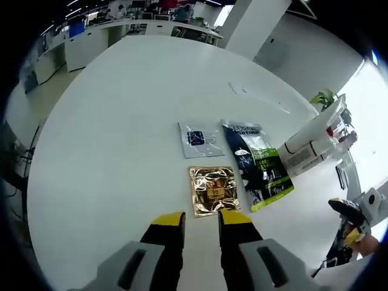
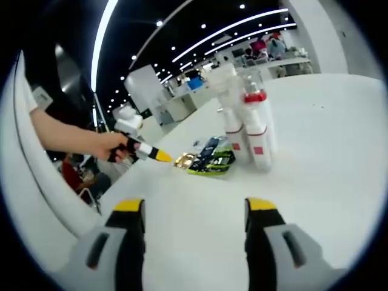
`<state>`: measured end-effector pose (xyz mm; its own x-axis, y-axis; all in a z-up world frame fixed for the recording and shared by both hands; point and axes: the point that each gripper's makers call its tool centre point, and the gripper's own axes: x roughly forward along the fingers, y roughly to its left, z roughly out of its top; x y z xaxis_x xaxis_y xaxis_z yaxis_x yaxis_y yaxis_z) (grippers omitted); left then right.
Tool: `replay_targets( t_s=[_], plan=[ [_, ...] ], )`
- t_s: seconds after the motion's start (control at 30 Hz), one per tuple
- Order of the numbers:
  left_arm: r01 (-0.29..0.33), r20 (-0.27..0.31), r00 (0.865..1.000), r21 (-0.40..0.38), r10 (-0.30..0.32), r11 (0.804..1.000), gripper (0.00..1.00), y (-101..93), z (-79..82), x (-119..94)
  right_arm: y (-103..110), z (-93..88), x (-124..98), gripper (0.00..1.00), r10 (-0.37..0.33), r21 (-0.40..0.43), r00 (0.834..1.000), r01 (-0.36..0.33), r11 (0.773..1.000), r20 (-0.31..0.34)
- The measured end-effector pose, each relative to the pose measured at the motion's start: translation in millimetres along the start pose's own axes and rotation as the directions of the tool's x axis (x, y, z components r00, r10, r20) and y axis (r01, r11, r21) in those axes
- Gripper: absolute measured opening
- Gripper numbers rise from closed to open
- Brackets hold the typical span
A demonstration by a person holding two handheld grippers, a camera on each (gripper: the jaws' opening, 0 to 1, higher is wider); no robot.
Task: Arrange the skincare products in the storage area until every visible bottle or jar stands upright without overlapping.
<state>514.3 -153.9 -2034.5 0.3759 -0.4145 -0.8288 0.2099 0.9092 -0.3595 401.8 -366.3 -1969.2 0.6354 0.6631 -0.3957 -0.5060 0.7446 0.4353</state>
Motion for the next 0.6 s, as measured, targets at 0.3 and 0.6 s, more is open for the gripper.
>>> replay_targets(
  t_s=[0.3, 0.6],
  plan=[
    [0.070, 0.168, 0.983, 0.066, -0.080, 0.995, 0.29, -21.6, 15.2, -37.3, 13.4, 7.6, -3.5, 0.66, 0.021, -0.020, 1.000, -0.020, 1.000, 0.018],
    [0.131, 0.332, 0.928, 0.127, -0.167, 0.983, 0.38, -46.6, 28.2, -76.3, 24.1, 27.6, -8.0, 0.69, 0.039, -0.069, 0.998, -0.035, 0.997, 0.050]
  ],
)
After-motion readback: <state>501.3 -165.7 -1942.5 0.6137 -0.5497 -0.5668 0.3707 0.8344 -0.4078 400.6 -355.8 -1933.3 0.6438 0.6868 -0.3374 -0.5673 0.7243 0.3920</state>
